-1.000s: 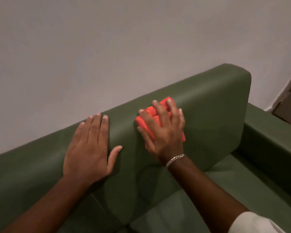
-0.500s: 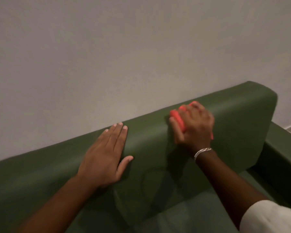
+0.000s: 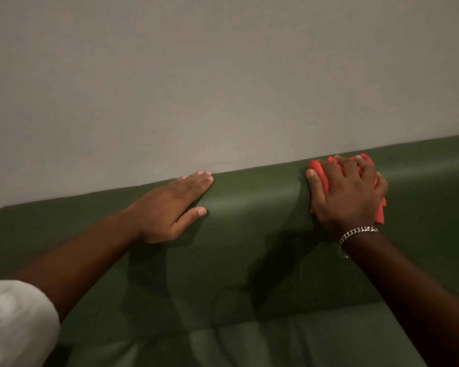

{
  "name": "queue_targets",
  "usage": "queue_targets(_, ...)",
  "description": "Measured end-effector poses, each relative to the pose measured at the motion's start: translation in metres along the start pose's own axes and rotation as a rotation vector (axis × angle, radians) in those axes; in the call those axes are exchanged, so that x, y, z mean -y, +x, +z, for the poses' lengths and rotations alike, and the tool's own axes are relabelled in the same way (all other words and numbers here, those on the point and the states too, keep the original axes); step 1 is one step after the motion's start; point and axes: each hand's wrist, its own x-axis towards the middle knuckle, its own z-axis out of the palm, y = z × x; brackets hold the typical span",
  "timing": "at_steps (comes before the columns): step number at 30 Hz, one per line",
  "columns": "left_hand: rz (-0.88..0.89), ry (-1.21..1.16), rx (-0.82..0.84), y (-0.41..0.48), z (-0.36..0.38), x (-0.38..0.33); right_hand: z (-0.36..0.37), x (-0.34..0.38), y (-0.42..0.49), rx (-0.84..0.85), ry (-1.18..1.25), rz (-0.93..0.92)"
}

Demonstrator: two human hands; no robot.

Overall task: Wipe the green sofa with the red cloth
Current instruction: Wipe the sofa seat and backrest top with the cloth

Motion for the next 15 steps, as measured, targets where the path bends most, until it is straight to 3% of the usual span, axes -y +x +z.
queue_targets(10,-0.101,0.001,-0.066,-0.125,0.01,0.13,0.029,0.153,-0.059,-0.002,0.111,0.029)
queue_targets(15,-0.191,0.096,-0.142,-0.154,0.023,0.156,0.04,0.233,-0.097,-0.014,0.268,0.044)
